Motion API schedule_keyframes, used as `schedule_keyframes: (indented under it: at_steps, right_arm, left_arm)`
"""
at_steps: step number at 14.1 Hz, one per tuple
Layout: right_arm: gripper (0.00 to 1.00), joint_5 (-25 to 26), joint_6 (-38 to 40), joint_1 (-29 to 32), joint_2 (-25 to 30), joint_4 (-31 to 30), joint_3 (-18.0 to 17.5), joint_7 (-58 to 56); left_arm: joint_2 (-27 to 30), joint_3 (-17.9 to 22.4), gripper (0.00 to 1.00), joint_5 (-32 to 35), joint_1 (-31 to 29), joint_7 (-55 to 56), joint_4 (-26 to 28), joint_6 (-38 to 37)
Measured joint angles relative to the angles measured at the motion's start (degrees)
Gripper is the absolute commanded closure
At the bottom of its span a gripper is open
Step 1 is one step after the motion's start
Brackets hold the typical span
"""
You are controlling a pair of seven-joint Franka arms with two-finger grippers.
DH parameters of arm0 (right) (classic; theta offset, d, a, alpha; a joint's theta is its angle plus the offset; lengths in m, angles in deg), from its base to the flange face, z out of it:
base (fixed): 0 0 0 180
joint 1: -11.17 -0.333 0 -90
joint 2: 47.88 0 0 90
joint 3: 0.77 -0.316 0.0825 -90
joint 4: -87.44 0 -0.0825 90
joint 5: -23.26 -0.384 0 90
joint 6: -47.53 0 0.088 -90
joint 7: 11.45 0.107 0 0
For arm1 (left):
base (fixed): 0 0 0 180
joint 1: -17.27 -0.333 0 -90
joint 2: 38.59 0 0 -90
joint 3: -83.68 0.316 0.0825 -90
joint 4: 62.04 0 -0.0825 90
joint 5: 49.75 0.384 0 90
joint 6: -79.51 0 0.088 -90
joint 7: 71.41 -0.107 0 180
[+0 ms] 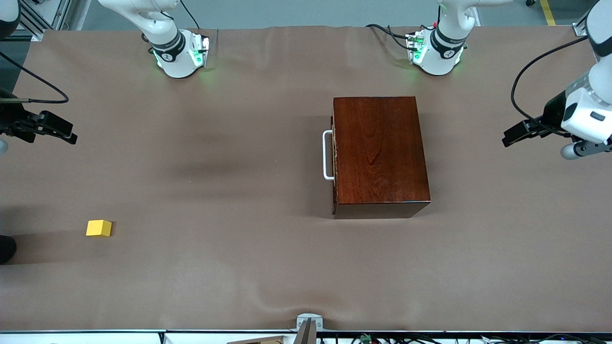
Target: Open drawer, take yellow block, close drawer
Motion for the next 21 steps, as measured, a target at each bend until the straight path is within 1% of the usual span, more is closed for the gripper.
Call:
schedule_keyframes:
  at_steps: [3, 5, 16, 21]
  right_arm:
    - [0.00, 0.00, -0.01, 0.00, 0.00, 0.00, 0.00, 0.00]
    - [0.00, 0.00, -0.01, 0.00, 0.00, 0.00, 0.01, 0.00]
    - [0.00, 0.00, -0.01, 0.00, 0.00, 0.00, 0.01, 0.00]
    - [0.00, 0.00, -0.02, 0.00, 0.00, 0.00, 0.01, 0.00]
  left_arm:
    - [0.00, 0.06, 0.00, -0.43, -0.06, -4.39, -2.19, -1.16]
    - [-0.02, 0.15, 0.00, -0.61, -0.10, -6.44, -2.30, -1.18]
    - [-0.09, 0.01, 0.00, -0.15, -0.01, -7.93, -2.32, -2.36]
    - [-0.09, -0.47, 0.00, 1.80, 0.01, -12.93, -2.54, -2.37]
